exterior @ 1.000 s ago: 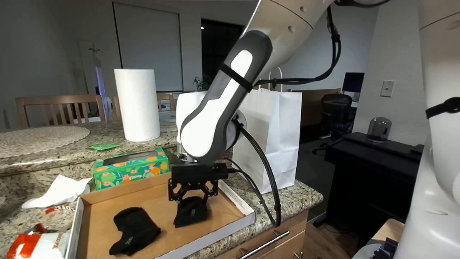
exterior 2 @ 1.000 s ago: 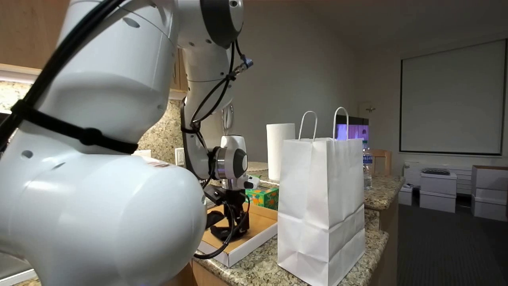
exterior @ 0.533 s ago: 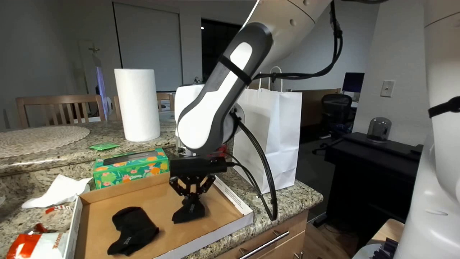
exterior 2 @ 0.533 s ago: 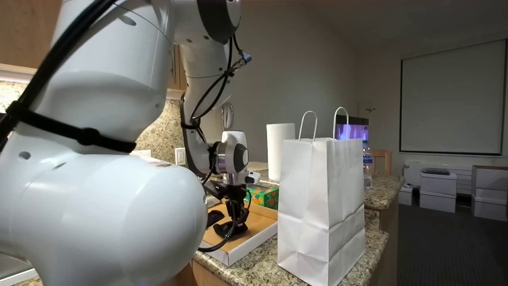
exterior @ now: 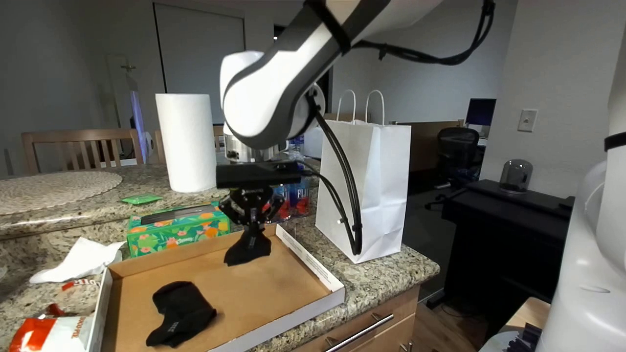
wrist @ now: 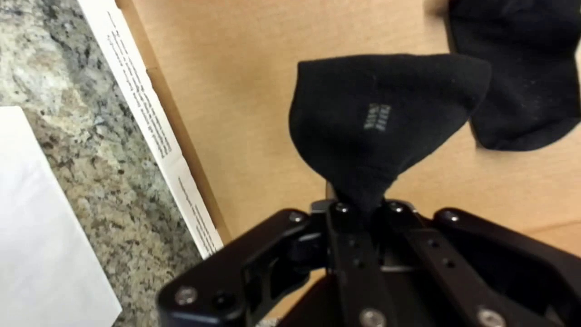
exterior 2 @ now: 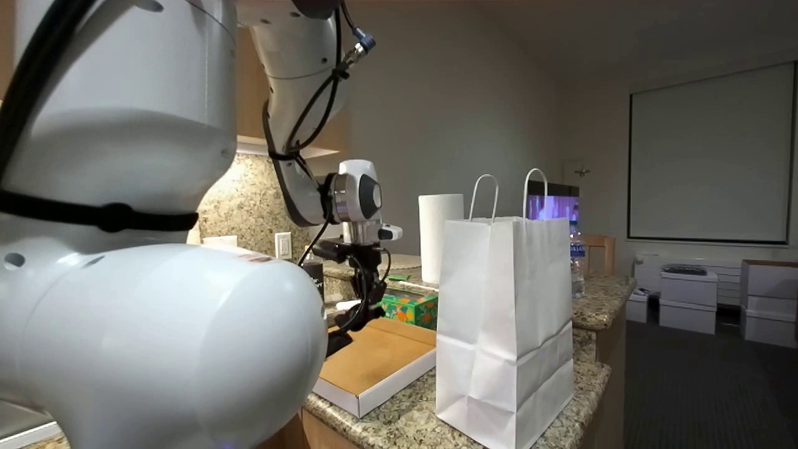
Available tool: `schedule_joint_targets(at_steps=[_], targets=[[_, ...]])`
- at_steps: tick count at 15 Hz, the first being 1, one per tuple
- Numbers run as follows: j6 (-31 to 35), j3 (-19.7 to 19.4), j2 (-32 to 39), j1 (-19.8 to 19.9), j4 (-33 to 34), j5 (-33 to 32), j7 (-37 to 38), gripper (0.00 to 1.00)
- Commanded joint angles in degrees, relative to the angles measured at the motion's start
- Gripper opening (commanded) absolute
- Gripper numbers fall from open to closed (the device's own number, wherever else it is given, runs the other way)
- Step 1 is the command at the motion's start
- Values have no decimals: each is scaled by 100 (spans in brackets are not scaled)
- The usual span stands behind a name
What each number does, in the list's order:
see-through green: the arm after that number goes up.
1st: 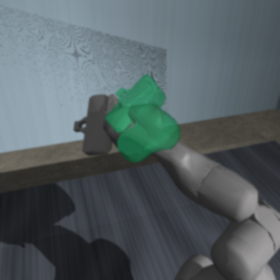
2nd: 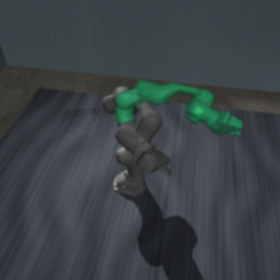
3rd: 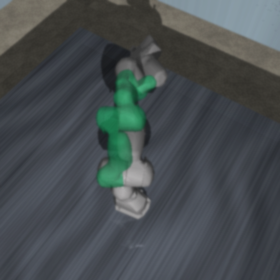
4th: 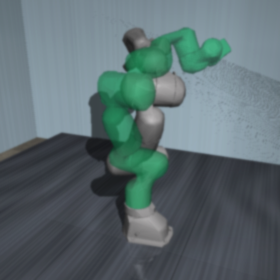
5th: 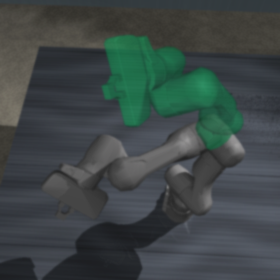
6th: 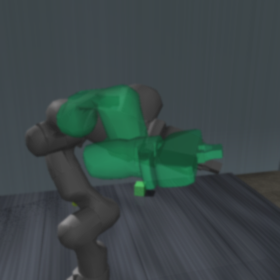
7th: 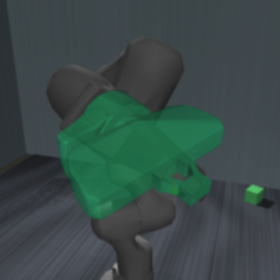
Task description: Pick up the socks on the box cover and put them in the paper bag
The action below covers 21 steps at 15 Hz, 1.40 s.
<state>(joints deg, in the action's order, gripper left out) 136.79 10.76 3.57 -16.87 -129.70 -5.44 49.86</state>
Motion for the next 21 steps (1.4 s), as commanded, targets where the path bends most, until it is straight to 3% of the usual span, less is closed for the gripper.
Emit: schedule_joint_targets(at_steps=[1,5,10,16,21], targets=[[-768,151,-742,67,280,-3,-387,6],[-1706,191,-1173,176,1118,105,-1330,6],[-2320,99,-1561,528,2035,-120,-1902,6],[-2098,-332,-1967,1137,2636,218,-2069,6],[-1641,-703,-2286,1642,2492,299,-1908,6]])
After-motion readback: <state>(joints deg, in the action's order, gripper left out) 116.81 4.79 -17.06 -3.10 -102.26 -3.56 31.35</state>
